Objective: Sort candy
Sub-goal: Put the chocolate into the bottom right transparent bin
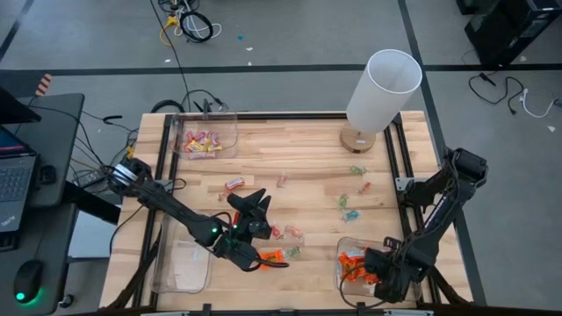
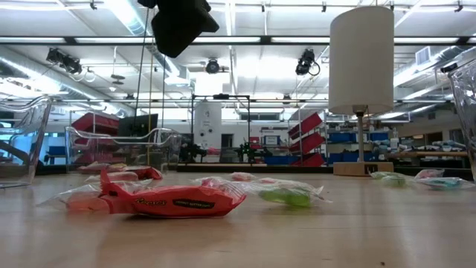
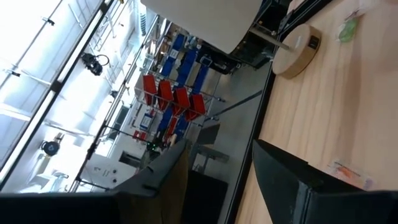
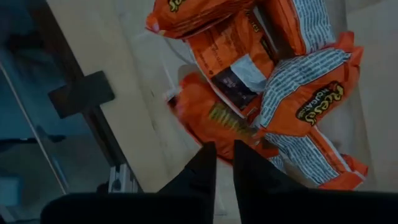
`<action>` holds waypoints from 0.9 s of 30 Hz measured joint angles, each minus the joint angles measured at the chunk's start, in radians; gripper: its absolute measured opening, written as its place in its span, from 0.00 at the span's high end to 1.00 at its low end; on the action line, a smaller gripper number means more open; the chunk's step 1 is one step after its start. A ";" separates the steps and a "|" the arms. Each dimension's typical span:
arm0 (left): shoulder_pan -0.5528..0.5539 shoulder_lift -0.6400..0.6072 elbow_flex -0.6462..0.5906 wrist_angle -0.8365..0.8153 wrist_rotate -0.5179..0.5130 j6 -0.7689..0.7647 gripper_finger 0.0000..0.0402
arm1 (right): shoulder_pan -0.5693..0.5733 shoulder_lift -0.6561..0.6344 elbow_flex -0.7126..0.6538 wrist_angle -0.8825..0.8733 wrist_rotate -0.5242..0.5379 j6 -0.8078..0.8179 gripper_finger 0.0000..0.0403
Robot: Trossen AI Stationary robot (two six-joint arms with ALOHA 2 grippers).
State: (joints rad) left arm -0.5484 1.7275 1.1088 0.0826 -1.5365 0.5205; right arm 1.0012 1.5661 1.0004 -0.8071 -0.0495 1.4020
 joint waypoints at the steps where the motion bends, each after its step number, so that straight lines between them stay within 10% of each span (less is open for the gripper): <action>1: 0.006 0.000 0.000 0.000 0.001 0.000 0.54 | 0.000 0.000 0.000 0.000 0.000 0.007 0.88; 12: 0.054 0.000 0.000 0.000 0.079 0.018 0.54 | 0.000 -0.002 0.061 -0.014 -0.055 0.032 0.79; 19: 0.059 -0.001 0.000 -0.001 0.515 0.048 0.54 | -0.009 -0.002 0.145 -0.084 0.151 -0.043 0.81; 27: 0.051 -0.001 0.000 -0.117 0.720 0.024 0.54 | -0.075 -0.003 0.194 -0.110 0.298 -0.241 0.81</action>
State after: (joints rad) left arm -0.4978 1.7267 1.1088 -0.0348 -0.8167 0.5443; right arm 0.9258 1.5635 1.1947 -0.9166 0.2487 1.1608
